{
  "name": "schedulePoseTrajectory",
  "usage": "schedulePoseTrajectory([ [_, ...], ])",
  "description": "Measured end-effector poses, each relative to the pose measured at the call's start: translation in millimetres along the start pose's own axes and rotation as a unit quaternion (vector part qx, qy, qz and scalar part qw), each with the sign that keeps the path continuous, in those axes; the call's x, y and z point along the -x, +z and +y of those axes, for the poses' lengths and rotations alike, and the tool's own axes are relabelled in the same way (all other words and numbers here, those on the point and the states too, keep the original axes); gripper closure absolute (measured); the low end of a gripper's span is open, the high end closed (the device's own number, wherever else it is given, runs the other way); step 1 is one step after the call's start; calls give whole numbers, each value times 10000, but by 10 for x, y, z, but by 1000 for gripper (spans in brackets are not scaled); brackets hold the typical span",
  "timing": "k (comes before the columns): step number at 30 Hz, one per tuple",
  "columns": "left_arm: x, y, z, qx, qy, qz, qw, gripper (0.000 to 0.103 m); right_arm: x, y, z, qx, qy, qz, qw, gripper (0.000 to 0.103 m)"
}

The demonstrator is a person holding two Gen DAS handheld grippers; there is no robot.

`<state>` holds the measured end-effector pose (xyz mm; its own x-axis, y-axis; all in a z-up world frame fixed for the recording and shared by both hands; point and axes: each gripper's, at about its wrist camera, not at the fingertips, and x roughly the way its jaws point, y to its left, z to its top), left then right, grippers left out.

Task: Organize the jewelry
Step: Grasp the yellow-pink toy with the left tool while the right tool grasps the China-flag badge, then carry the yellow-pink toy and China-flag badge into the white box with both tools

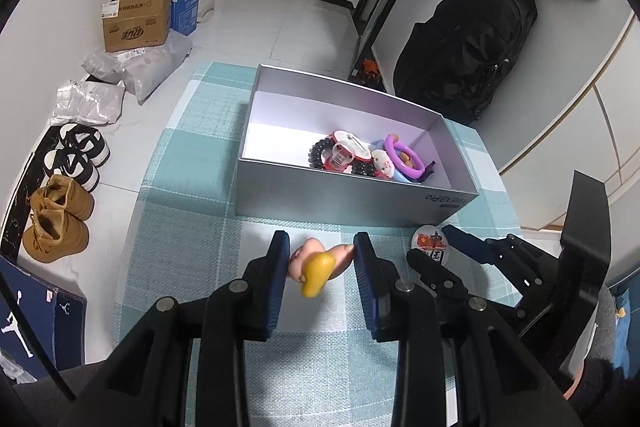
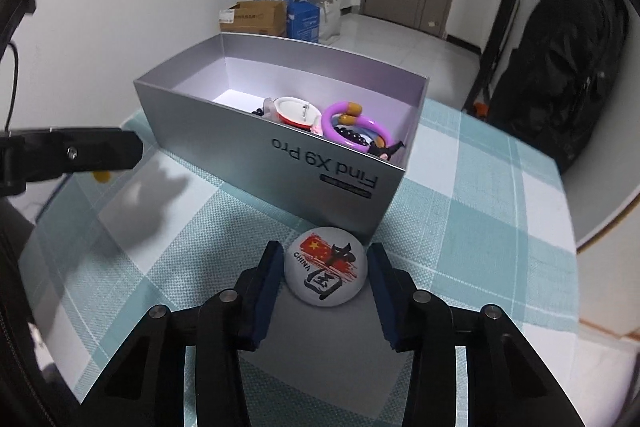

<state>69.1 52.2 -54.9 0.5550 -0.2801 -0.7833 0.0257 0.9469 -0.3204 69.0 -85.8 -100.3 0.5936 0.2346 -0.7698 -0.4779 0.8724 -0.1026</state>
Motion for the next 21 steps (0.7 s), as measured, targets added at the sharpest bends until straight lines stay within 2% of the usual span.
schedulePoseTrajectory([
  [3, 6, -3, -4, -7, -1, -2, 10000, 76, 6, -8, 5, 19, 10, -12, 10000, 61],
  [9, 27, 13, -29, -2, -7, -88, 10000, 76, 57, -31, -88, -277, 303, -30, 9992, 61],
  [17, 59, 28, -46, 26, -42, -221, 9997, 76, 331, -19, -132, -477, 872, -355, 9944, 61],
  [21, 128, 45, -76, 32, -90, -421, 9991, 76, 477, 20, -115, -463, 882, -549, 9935, 61],
])
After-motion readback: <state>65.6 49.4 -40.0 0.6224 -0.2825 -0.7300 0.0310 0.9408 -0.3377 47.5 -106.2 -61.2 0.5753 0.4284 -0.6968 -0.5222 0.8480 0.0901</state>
